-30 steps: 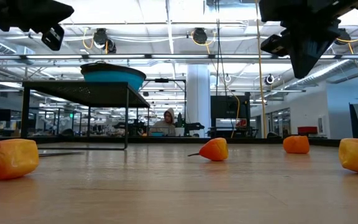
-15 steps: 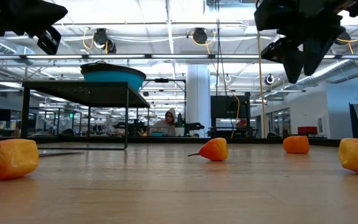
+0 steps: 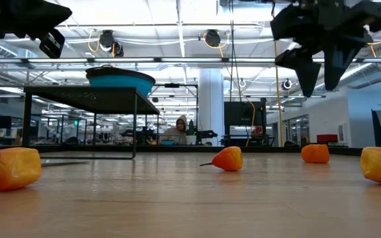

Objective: Pick & Place Fruit
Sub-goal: Put the orange into the blue strainer bowl on the shelf

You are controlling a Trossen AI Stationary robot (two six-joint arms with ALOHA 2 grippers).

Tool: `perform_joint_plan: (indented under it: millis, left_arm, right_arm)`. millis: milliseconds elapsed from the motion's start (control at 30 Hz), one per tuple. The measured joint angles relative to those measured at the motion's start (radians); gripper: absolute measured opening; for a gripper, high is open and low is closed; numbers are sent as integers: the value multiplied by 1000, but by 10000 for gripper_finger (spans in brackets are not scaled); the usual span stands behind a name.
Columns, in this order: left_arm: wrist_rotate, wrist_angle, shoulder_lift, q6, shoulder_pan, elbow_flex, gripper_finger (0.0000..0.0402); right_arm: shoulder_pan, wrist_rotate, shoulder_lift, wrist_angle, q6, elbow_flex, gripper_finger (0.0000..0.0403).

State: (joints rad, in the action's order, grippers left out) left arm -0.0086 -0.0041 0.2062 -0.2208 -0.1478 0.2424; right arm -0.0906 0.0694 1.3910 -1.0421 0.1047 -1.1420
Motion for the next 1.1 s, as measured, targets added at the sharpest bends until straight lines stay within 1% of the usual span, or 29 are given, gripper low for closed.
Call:
perform_joint_plan:
  millis: [233,400,500,700,833,967,1100]
  left_arm:
    - [0,-2,0,4,0,0,16]
    - [8,-10,0,5,0,0,8]
    - [8,-16,0,5,0,0,2]
    - [8,-22,0,4,0,0,15]
    - [8,-22,0,4,0,0,14]
    - [8,-22,0,6,0,0,3]
    - [7,-22,0,7,0,0,6]
  right_arm:
    - [5,-22,57,54,119,58,206]
    - [27,-45,87,112,174,93,206]
    - [44,-44,95,146,181,110,206]
    - [46,-43,97,181,277,145,206]
    - [46,-44,97,219,307,175,208]
    - [46,-53,97,275,311,209,223]
    - [46,-101,97,304,324,238,245]
